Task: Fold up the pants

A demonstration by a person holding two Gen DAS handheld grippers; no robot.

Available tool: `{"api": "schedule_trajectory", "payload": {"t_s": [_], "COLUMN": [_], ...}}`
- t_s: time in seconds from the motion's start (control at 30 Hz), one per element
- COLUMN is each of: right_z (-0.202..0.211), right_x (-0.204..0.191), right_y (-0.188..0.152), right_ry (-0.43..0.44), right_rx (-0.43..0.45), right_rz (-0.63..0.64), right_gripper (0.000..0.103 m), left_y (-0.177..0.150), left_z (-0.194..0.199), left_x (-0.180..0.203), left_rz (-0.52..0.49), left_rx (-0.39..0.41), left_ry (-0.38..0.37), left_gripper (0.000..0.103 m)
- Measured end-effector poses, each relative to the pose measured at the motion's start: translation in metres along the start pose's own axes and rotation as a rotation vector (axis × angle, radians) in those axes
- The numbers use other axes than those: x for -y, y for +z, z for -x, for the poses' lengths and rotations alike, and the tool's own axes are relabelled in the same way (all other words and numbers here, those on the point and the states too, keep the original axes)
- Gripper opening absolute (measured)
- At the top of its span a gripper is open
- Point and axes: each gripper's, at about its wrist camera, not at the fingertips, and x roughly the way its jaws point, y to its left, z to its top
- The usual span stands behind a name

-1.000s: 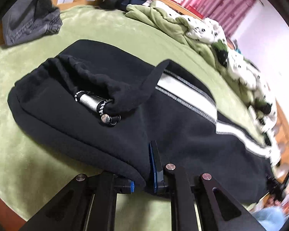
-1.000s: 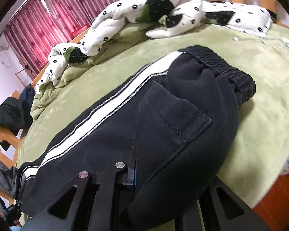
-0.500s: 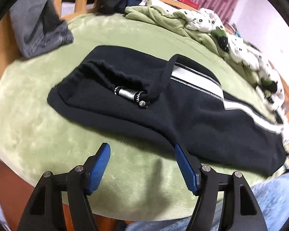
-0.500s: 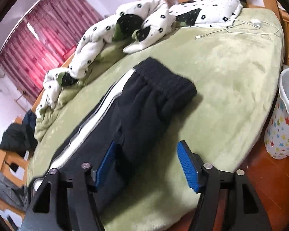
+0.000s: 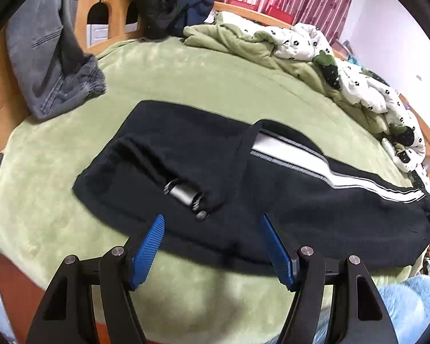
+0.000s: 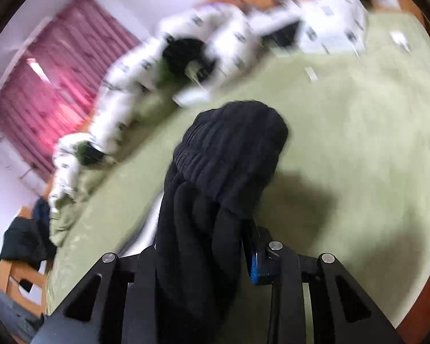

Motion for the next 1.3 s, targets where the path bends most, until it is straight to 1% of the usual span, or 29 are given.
{"api": "schedule_trajectory", "payload": {"t_s": [0.03,0.07,0.1,0.17,0.23,0.27,0.33,0.37,0.4,0.43,0.47,0.53,0.57,0.63,0.7,0.73,0.8,0.87,0.9,0.93,0.97,1.03,1.07,1.1,1.13,1.17,1.2,1.23,1.3], "right_z": [0.0,-0.007,-0.013,-0.025,-0.023,-0.013,0.017,0.03,0.039,0.054,0.065,0.087,0.096,0.111,0.119,0.12,0.114,0.104,0.097,0.091,0.079,0.062,0.046,0.037,0.024,0.015,0.006,0.002,-0.006], "right_x": [-0.001,-0.003,-0.003,0.006,0.023,0.031,0.039,0.039,0.037,0.032,0.025,0.006,-0.005,-0.028,-0.064,-0.083,-0.119,-0.157,-0.181,-0.194,-0.219,-0.252,-0.275,-0.289,-0.309,-0.322,-0.336,-0.34,-0.357], "right_y": [0.002,0.001,-0.001,-0.012,-0.022,-0.029,-0.041,-0.046,-0.048,-0.053,-0.057,-0.061,-0.064,-0.064,-0.064,-0.064,-0.063,-0.067,-0.073,-0.077,-0.086,-0.103,-0.117,-0.127,-0.141,-0.152,-0.162,-0.167,-0.187], "right_ry": [-0.008,-0.045,-0.082,-0.174,-0.184,-0.177,-0.204,-0.219,-0.228,-0.246,-0.268,-0.307,-0.308,-0.291,-0.25,-0.221,-0.173,-0.117,-0.084,-0.071,-0.054,-0.04,-0.036,-0.033,-0.031,-0.028,-0.018,-0.01,0.018], "right_rx": [-0.003,-0.041,-0.069,-0.141,-0.185,-0.178,-0.138,-0.128,-0.124,-0.117,-0.108,-0.078,-0.061,-0.028,-0.007,-0.003,-0.004,-0.021,-0.034,-0.041,-0.056,-0.081,-0.102,-0.115,-0.132,-0.145,-0.161,-0.171,-0.19], "right_rz": [0.003,0.028,0.052,0.089,0.06,0.036,0.035,0.05,0.066,0.1,0.129,0.199,0.225,0.259,0.297,0.313,0.334,0.366,0.396,0.42,0.476,0.571,0.65,0.703,0.772,0.819,0.859,0.879,0.923], "right_gripper": [0.035,0.038,0.044,0.049,0.052,0.052,0.057,0.057,0.057,0.057,0.057,0.057,0.057,0.057,0.057,0.057,0.058,0.058,0.059,0.061,0.062,0.064,0.064,0.064,0.064,0.064,0.064,0.064,0.064], "left_y": [0.003,0.005,0.007,0.008,0.01,0.011,0.013,0.015,0.017,0.022,0.025,0.039,0.049,0.075,0.101,0.115,0.138,0.155,0.161,0.165,0.166,0.162,0.159,0.157,0.154,0.152,0.149,0.148,0.144], "left_z": [-0.003,-0.007,-0.013,-0.021,-0.029,-0.033,-0.04,-0.045,-0.05,-0.058,-0.061,-0.057,-0.052,-0.045,-0.041,-0.042,-0.051,-0.066,-0.075,-0.083,-0.089,-0.093,-0.095,-0.096,-0.094,-0.089,-0.086,-0.085,-0.088], "left_x": [0.002,0.004,0.006,0.008,0.006,0.004,-0.002,-0.004,-0.005,-0.002,-0.001,-0.005,-0.009,-0.016,-0.024,-0.029,-0.039,-0.049,-0.053,-0.054,-0.056,-0.062,-0.067,-0.073,-0.08,-0.087,-0.095,-0.102,-0.112], "left_rz": [0.005,0.01,0.013,0.009,0.013,0.026,0.061,0.069,0.058,0.018,-0.004,0.004,0.02,0.021,0.029,0.034,0.048,0.061,0.052,0.027,0.009,0.02,0.034,0.049,0.063,0.079,0.1,0.121,0.149], "left_rx": [0.0,0.001,-0.004,-0.018,-0.016,-0.01,0.001,-0.004,-0.019,-0.045,-0.057,-0.019,0.014,0.066,0.119,0.127,0.104,0.043,-0.002,-0.044,-0.067,-0.063,-0.065,-0.059,-0.027,0.019,0.052,0.056,0.024], "left_ry": [-0.003,-0.01,-0.019,-0.017,0.0,0.005,-0.011,-0.029,-0.028,0.01,0.017,-0.01,-0.024,-0.037,-0.031,-0.03,-0.032,-0.026,-0.015,0.003,0.006,-0.022,-0.041,-0.042,-0.037,-0.045,-0.061,-0.073,-0.105], "left_gripper": [0.067,0.067,0.067,0.067,0.067,0.067,0.065,0.058,0.033,0.017,0.009,0.009,0.009,0.009,0.009,0.009,0.01,0.012,0.012,0.012,0.013,0.023,0.041,0.061,0.065,0.066,0.072,0.074,0.075]}}
